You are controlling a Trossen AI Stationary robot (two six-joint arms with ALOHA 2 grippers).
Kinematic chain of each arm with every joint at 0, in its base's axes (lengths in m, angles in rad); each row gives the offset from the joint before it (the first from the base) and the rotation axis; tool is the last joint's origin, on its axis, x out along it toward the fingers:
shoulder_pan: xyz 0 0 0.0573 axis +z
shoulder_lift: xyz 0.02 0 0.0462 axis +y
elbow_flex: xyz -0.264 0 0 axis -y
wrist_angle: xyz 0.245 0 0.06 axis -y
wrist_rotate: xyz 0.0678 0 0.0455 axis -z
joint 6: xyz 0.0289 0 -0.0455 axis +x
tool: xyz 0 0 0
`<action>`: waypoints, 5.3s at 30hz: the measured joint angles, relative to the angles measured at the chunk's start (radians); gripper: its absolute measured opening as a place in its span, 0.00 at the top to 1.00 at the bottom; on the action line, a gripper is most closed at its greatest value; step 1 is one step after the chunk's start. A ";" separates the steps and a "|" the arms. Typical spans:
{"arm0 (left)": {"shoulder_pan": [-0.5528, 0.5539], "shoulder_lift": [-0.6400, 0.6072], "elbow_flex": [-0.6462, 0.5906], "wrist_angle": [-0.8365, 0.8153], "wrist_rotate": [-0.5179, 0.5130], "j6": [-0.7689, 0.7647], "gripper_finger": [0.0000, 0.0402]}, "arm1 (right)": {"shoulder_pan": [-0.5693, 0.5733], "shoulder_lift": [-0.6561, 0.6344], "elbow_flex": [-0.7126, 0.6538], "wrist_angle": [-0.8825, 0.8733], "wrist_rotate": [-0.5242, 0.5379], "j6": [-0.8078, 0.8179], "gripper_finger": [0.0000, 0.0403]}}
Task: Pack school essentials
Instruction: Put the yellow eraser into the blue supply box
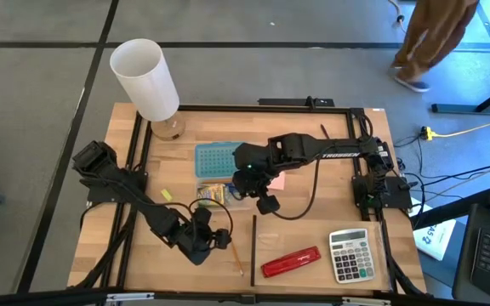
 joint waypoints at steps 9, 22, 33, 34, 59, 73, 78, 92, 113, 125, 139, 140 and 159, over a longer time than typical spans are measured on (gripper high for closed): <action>0.037 0.038 0.000 0.014 0.007 -0.023 0.02 | 0.000 0.000 0.000 0.069 0.000 0.000 0.92; 0.137 0.050 0.000 0.029 0.184 0.026 0.02 | 0.000 0.000 0.000 0.102 0.000 0.000 0.92; 0.176 0.125 0.073 0.004 0.248 0.012 0.02 | 0.000 0.000 0.000 0.121 0.001 0.000 0.92; 0.174 0.141 0.093 -0.024 0.250 0.006 0.02 | 0.000 0.000 0.000 0.127 0.000 0.000 0.92; 0.212 0.277 0.190 -0.127 0.322 -0.169 0.02 | 0.000 0.000 0.000 0.143 0.000 0.000 0.92; 0.230 0.292 0.192 -0.108 0.308 -0.226 0.02 | 0.000 0.000 0.000 0.149 0.000 0.000 0.92; 0.245 0.293 0.192 -0.114 0.348 -0.244 0.03 | 0.000 0.000 0.000 0.150 0.000 0.000 0.92; 0.245 0.294 0.192 -0.120 0.344 -0.274 0.03 | 0.000 0.000 0.000 0.150 0.000 0.000 0.92; 0.170 0.205 0.228 -0.377 0.306 -0.218 0.03 | 0.000 0.000 0.000 0.174 0.000 0.000 0.92; 0.016 0.070 0.229 -0.558 0.203 -0.209 0.03 | 0.000 0.000 0.000 0.197 0.000 0.000 0.92; -0.163 -0.008 0.229 -0.701 0.178 -0.104 0.03 | 0.000 0.000 0.000 0.203 0.000 0.000 0.92; -0.173 -0.008 0.229 -0.702 0.176 -0.089 0.03 | 0.000 0.000 0.000 0.203 0.000 0.000 0.92; -0.265 -0.085 0.229 -0.707 0.111 0.252 0.03 | 0.015 0.000 0.000 0.222 -0.021 0.221 0.92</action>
